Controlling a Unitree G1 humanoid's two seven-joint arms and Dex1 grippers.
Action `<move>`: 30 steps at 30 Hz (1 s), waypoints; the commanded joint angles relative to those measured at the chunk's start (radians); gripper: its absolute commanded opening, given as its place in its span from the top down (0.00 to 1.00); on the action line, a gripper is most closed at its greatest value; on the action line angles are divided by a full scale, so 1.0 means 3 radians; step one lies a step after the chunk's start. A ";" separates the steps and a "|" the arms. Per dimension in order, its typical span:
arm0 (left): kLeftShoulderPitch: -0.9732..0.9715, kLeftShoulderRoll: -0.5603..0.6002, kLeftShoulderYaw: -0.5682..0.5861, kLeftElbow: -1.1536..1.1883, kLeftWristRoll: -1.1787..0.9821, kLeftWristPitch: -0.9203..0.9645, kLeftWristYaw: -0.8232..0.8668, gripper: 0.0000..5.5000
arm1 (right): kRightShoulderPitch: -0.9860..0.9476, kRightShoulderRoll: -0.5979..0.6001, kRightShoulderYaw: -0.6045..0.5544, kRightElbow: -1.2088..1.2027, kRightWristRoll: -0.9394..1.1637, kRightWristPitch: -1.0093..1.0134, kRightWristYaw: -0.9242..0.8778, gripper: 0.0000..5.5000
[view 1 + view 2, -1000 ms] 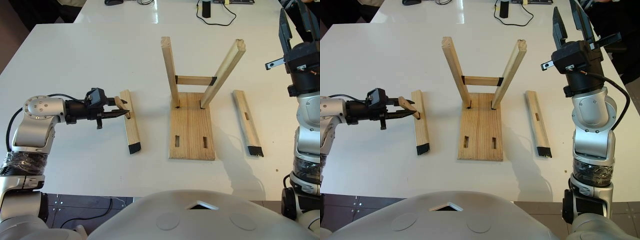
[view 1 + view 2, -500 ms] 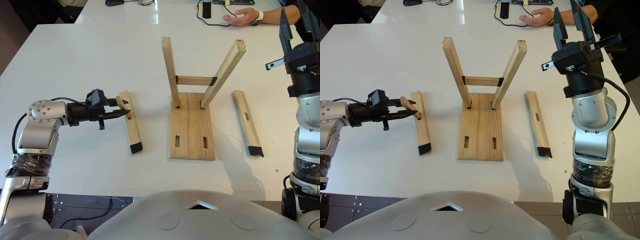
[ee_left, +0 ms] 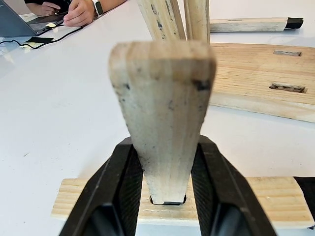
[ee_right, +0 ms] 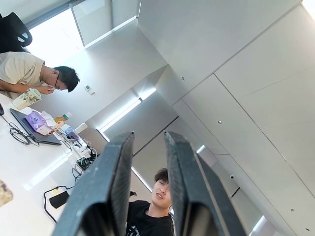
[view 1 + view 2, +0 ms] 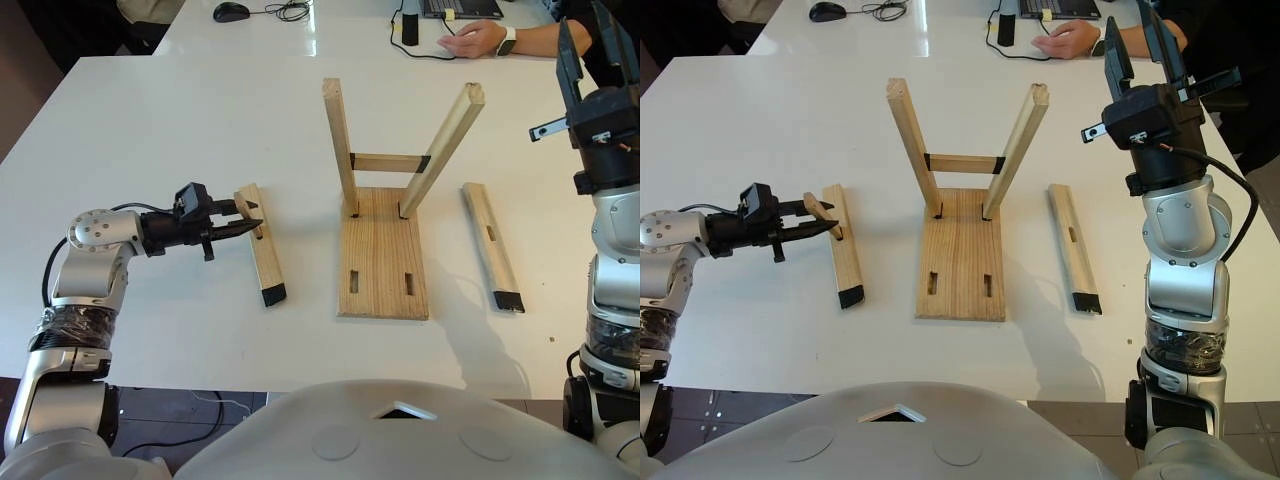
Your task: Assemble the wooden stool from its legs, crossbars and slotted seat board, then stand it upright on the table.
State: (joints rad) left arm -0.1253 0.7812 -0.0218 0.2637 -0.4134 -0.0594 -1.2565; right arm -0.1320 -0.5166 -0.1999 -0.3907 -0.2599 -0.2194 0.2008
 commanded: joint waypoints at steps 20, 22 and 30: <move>-0.0179 -0.0273 0.0297 -0.0024 -0.0128 0.0828 0.0424 0.55 | -0.0090 -0.0039 0.0022 0.0125 -0.0032 -0.0090 -0.0014 0.79; -0.0206 -0.0240 0.0379 -0.0236 -0.0238 0.0953 0.0400 0.55 | -0.0093 -0.0034 0.0024 0.0123 -0.0038 -0.0093 -0.0021 0.79; -0.0403 -0.0160 0.0675 -0.0944 -0.0637 0.1453 0.0519 0.55 | -0.0091 -0.0014 0.0038 0.0106 -0.0048 -0.0094 -0.0041 0.79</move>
State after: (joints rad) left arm -0.2119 0.7143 0.1564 0.0263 -0.5734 0.3377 -1.1211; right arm -0.1444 -0.5180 -0.1949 -0.3526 -0.2702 -0.2437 0.1910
